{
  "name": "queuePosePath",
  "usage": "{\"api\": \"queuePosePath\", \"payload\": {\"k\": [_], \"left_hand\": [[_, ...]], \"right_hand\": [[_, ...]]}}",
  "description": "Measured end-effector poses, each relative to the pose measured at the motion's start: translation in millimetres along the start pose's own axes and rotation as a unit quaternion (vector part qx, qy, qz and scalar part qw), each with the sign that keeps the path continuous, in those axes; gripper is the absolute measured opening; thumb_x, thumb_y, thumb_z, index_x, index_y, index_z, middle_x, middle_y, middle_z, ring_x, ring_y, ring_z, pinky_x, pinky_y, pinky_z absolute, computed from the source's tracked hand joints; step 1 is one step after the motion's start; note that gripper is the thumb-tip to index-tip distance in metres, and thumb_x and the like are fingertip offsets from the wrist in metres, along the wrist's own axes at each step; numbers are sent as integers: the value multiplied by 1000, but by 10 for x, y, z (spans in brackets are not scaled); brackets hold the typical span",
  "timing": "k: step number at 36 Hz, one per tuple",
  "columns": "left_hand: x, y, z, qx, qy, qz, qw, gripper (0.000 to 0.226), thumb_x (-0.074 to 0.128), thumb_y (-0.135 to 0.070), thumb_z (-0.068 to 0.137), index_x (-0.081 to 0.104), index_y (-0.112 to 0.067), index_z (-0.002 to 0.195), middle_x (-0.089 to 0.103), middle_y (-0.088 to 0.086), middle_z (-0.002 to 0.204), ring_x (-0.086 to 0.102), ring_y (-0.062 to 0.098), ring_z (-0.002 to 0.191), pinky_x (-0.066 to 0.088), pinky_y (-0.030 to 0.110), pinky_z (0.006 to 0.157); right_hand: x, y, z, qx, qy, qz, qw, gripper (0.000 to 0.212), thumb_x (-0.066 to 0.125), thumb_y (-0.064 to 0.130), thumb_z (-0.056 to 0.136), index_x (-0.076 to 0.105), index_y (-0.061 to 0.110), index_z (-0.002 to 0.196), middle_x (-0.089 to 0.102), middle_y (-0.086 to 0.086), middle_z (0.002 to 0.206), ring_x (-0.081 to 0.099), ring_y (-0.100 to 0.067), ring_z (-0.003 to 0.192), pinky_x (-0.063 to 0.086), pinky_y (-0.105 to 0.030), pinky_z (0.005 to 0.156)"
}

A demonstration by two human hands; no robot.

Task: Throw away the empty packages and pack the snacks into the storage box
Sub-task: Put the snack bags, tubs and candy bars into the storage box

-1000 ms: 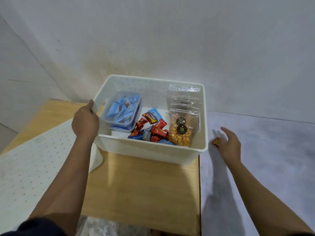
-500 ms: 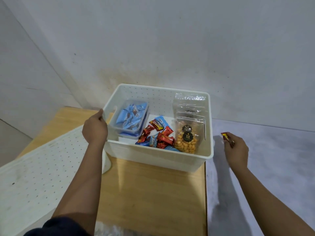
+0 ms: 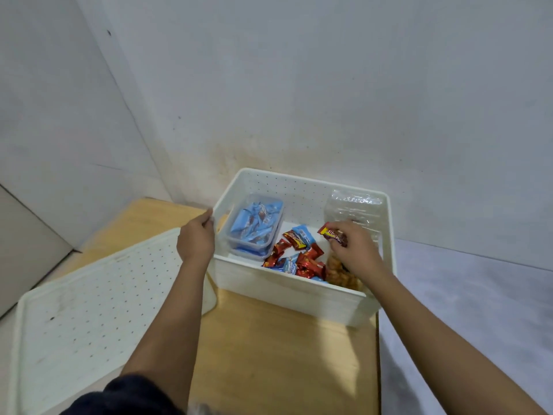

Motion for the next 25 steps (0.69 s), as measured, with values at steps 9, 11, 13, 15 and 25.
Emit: {"api": "queuePosePath", "payload": {"k": [9, 11, 13, 15, 25], "left_hand": [[-11, 21, 9, 2, -5, -3, 1000, 33, 43, -28, 97, 56, -26, 127, 68, 6, 114, 63, 26, 94, 42, 27, 70], [-12, 16, 10, 4, -5, -7, 1000, 33, 43, -28, 97, 56, -26, 127, 68, 6, 114, 63, 26, 94, 42, 27, 70], [-14, 18, 7, 5, -4, -12, 1000, 33, 43, -27, 97, 56, -25, 128, 68, 5, 113, 63, 24, 91, 42, 27, 69], [-22, 11, 0, 4, -4, -14, 1000, 34, 42, -27, 97, 55, -25, 128, 68, 5, 113, 61, 21, 88, 41, 26, 69], [-121, 71, -238, -10, 11, -60, 998, 38, 35, -15, 97, 51, -16, 133, 62, 10, 121, 59, 27, 105, 46, 31, 83]], "right_hand": [[337, -84, 89, 66, 53, -11, 996, 29, 62, 13, 86, 63, 19, 115, 61, -2, 119, 54, -19, 109, 43, -33, 91], [356, -70, 110, 72, 55, -8, 996, 32, 62, 13, 86, 61, 19, 118, 60, -4, 121, 54, -20, 109, 44, -35, 93], [387, -64, 118, 78, 56, 6, 995, 36, 63, 15, 86, 59, 17, 122, 59, -7, 125, 56, -23, 109, 45, -36, 94], [411, -75, 115, 85, 57, 10, 995, 40, 65, 17, 85, 58, 15, 124, 58, -9, 127, 55, -24, 111, 45, -38, 97], [357, 102, 82, 69, 79, 11, 994, 35, 61, 12, 87, 58, 15, 122, 56, -9, 127, 54, -23, 112, 44, -39, 99]]}}
Point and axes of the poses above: each hand's wrist, its own z-axis towards the middle knuckle, its own x-axis out of the palm, y = z × x, the point moved 10 cm from there along z, towards the middle knuckle
